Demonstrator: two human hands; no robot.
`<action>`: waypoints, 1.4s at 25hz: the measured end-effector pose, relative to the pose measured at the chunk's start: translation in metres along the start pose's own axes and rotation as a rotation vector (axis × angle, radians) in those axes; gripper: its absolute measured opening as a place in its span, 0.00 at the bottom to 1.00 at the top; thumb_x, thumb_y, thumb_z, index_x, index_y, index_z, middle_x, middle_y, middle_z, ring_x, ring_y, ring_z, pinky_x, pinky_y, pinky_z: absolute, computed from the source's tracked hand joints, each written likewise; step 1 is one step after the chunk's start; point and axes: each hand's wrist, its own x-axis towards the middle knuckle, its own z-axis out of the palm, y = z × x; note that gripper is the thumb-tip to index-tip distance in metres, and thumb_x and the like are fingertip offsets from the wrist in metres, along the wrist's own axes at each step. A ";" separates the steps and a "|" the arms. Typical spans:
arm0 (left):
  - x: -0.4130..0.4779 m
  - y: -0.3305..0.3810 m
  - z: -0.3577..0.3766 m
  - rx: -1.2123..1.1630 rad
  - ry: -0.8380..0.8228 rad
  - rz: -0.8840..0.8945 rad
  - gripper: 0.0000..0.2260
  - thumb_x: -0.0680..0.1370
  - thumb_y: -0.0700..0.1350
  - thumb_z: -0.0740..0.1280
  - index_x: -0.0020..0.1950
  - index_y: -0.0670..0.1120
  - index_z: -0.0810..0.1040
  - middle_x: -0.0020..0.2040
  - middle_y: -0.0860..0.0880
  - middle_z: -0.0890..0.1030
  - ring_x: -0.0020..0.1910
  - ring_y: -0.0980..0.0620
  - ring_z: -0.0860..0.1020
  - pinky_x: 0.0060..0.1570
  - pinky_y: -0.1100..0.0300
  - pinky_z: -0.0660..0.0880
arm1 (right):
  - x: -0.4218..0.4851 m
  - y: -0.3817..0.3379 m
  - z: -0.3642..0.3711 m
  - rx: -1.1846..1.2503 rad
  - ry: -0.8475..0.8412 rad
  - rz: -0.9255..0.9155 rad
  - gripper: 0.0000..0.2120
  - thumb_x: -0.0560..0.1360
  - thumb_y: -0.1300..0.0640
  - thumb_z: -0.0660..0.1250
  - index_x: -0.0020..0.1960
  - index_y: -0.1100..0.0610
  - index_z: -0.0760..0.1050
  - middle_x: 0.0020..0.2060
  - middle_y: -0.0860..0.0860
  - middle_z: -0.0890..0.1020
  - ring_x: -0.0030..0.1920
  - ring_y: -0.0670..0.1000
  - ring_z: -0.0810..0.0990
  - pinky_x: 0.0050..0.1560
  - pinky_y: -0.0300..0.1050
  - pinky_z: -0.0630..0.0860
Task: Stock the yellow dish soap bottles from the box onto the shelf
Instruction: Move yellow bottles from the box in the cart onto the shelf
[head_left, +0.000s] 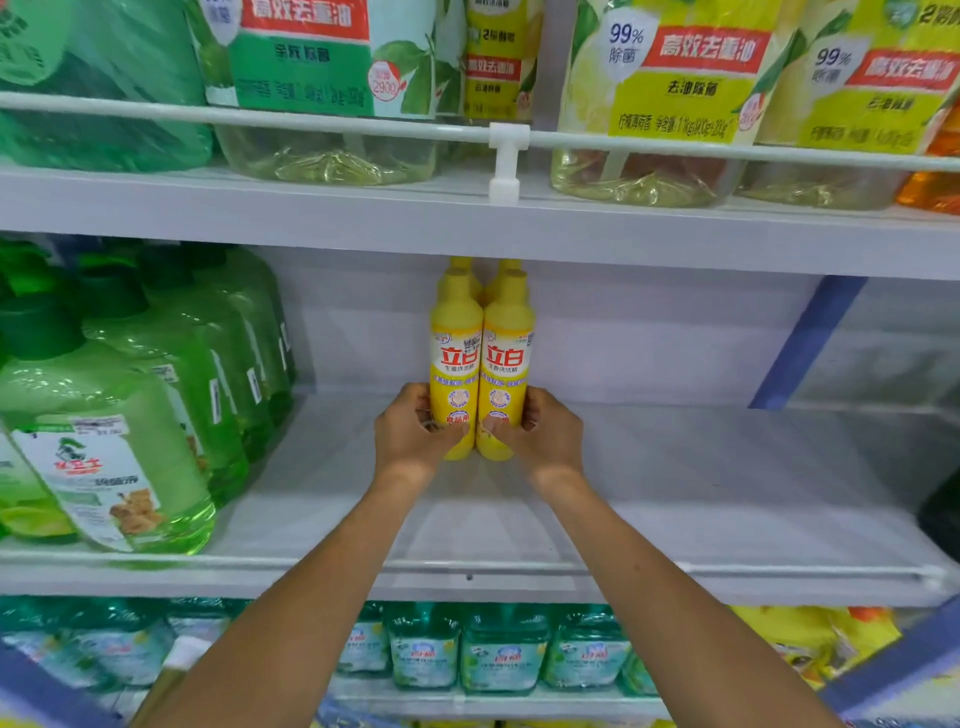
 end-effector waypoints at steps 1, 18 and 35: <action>0.002 -0.002 0.002 -0.008 0.008 0.002 0.20 0.66 0.40 0.81 0.55 0.46 0.80 0.45 0.52 0.83 0.42 0.62 0.81 0.38 0.75 0.75 | 0.002 0.001 0.001 -0.004 0.002 -0.013 0.18 0.66 0.54 0.81 0.53 0.48 0.80 0.49 0.47 0.86 0.48 0.47 0.85 0.54 0.46 0.82; 0.012 -0.008 0.010 -0.033 0.051 0.025 0.22 0.66 0.41 0.82 0.58 0.46 0.80 0.47 0.53 0.83 0.45 0.64 0.81 0.41 0.76 0.75 | 0.011 0.007 0.005 0.005 0.030 -0.063 0.19 0.66 0.54 0.81 0.55 0.52 0.81 0.49 0.48 0.87 0.48 0.46 0.85 0.53 0.46 0.82; 0.010 0.008 -0.024 0.336 -0.220 0.033 0.29 0.72 0.53 0.76 0.68 0.45 0.71 0.63 0.45 0.79 0.62 0.43 0.78 0.59 0.50 0.76 | -0.004 -0.021 -0.022 -0.464 -0.139 -0.013 0.34 0.75 0.41 0.72 0.75 0.57 0.69 0.69 0.54 0.76 0.69 0.55 0.75 0.69 0.51 0.71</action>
